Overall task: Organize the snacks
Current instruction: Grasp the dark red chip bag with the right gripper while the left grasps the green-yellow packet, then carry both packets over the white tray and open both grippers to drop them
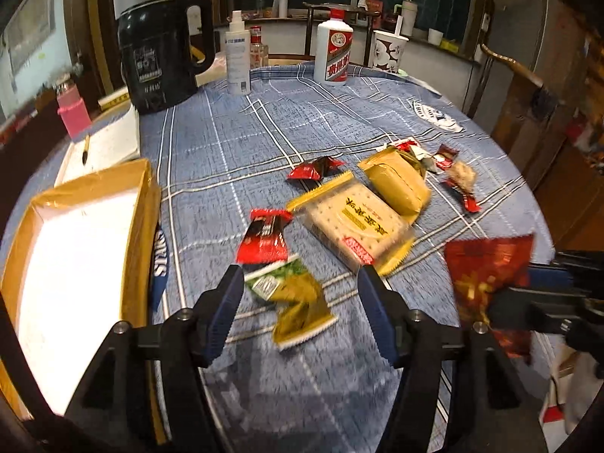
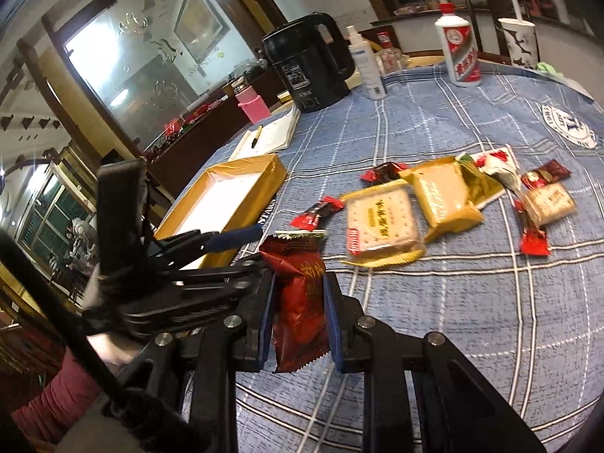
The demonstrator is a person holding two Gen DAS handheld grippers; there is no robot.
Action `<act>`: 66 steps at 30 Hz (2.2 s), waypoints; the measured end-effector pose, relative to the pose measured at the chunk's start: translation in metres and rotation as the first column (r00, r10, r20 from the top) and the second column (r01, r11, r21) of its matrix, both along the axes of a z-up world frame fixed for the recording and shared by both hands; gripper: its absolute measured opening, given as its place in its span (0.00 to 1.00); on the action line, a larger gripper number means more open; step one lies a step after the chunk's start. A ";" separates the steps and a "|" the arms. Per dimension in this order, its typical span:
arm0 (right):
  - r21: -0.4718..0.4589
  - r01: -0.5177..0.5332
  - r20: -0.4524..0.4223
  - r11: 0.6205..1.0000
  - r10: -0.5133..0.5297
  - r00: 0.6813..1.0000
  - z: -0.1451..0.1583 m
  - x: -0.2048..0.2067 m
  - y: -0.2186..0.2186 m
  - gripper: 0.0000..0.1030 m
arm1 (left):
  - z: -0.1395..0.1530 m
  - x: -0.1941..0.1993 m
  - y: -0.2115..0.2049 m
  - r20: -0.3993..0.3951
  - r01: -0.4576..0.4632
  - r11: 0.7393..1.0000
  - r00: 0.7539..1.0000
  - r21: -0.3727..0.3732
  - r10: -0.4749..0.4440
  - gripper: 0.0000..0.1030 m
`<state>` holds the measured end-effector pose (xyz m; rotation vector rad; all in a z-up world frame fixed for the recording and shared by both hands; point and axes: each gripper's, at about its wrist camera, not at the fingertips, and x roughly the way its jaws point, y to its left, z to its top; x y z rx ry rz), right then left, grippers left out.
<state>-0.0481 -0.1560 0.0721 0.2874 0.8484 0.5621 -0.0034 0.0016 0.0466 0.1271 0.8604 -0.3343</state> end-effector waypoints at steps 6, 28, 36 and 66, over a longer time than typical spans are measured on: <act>0.017 0.001 0.010 1.000 -0.001 1.000 0.000 -0.004 -0.008 0.23 | -0.014 0.006 -0.001 -0.027 -0.038 0.995 0.999 0.094 0.041 0.29; -0.009 -0.155 0.065 0.988 0.155 0.986 0.020 -0.016 0.078 0.23 | 0.089 -0.100 0.161 0.163 -0.222 0.947 0.951 -0.232 0.263 0.21; -0.005 -0.277 0.047 0.961 0.277 0.960 0.020 -0.011 0.156 0.23 | 0.074 -0.114 0.244 0.128 -0.367 0.891 0.903 -0.268 0.411 0.21; -0.164 -0.395 -0.064 0.904 0.390 0.919 -0.039 -0.006 0.294 0.29 | 0.023 -0.098 0.277 0.073 -0.511 0.847 0.848 -0.149 0.525 0.44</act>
